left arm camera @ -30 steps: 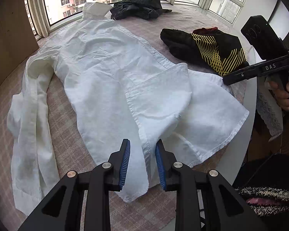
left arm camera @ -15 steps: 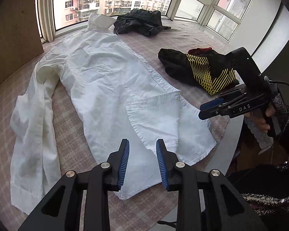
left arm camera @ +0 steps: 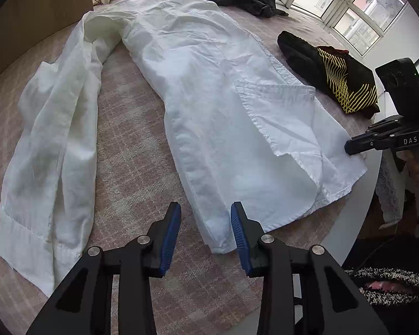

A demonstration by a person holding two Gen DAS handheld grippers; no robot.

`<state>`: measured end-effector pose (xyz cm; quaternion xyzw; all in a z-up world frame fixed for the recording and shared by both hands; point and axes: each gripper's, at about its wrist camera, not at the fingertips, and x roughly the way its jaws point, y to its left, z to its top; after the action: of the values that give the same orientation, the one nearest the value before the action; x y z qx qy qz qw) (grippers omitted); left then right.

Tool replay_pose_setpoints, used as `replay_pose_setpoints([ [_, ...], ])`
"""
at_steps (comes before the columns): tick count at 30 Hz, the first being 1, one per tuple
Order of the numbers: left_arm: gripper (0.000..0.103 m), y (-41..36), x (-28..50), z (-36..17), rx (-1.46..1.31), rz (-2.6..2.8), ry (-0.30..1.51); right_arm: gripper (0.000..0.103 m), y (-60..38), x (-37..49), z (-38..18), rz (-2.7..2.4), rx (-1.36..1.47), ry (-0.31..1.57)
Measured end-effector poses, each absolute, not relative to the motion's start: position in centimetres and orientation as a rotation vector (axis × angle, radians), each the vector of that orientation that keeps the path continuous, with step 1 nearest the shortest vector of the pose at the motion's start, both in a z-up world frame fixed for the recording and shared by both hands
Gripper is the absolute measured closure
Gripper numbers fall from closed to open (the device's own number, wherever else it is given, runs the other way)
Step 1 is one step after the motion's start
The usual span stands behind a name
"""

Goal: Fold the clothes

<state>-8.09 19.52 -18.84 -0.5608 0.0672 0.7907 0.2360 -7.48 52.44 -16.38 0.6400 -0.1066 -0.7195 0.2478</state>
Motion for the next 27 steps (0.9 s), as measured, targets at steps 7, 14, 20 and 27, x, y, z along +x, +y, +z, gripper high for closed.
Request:
replay_pose_setpoints([
  [7,0.074,21.2,-7.1,-17.1,-1.474,2.181,0.296,0.086,52.2,-8.0,-15.8,-2.125,1.841,0.016],
  [14,0.065,25.7,-7.0,-16.6,-1.423,2.035,0.242,0.058,52.3,-11.6,-15.5,-2.183,1.78,0.087],
  [20,0.054,24.3,-5.0,-17.4,-1.476,2.091,0.262,0.058,54.7,-9.8,-17.8,-2.054,1.845,-0.077],
  [27,0.053,22.1,-7.7,-20.2,-1.646,2.112,0.011,0.058,53.9,-9.4,-18.7,-2.034,1.846,-0.022],
])
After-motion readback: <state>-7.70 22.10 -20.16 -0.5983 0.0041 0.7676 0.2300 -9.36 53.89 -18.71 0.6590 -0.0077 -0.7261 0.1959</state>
